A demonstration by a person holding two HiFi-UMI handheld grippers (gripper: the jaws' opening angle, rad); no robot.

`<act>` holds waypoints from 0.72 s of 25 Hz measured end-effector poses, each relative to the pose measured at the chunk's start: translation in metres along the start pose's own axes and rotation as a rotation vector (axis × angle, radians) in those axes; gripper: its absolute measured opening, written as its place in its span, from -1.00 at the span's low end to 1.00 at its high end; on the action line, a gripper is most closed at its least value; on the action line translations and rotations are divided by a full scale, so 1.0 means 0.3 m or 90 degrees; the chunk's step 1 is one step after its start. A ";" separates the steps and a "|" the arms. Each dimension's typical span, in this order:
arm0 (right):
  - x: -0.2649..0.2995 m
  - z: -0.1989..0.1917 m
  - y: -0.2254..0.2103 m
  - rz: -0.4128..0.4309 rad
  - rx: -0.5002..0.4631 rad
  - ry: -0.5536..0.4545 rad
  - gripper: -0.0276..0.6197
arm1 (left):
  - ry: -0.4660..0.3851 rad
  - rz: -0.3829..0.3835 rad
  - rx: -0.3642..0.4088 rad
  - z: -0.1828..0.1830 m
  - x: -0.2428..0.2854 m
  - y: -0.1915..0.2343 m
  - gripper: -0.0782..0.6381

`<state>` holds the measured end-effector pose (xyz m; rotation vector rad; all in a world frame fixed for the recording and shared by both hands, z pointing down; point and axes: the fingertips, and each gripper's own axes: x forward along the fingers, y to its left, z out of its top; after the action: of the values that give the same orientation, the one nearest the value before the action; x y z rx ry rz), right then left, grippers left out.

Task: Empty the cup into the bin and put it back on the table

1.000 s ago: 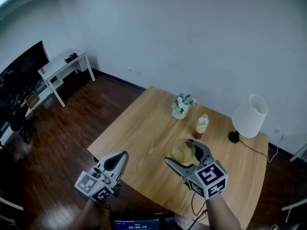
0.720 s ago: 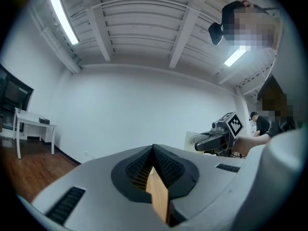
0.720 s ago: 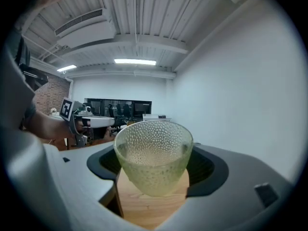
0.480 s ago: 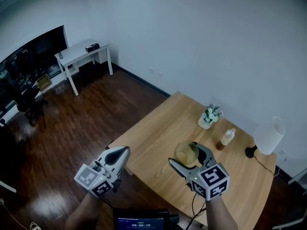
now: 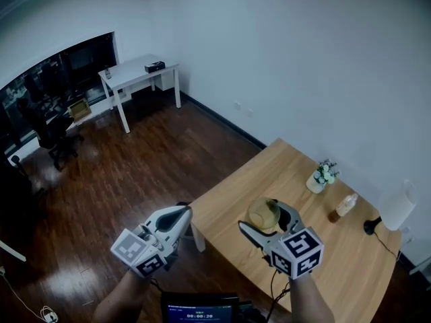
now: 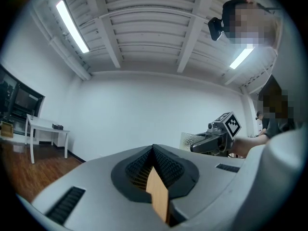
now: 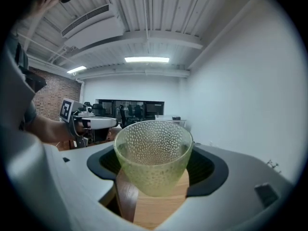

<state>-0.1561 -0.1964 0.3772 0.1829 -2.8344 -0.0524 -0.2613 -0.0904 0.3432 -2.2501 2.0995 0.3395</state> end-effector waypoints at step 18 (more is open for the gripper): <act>0.288 0.072 0.108 0.082 -0.012 0.015 0.30 | -0.072 -0.019 0.016 0.092 -0.059 0.157 -0.80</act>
<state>-0.2483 -0.1753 0.3837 -0.0028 -2.8146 -0.0498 -0.3125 -0.0717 0.3253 -2.1897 2.0024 0.4252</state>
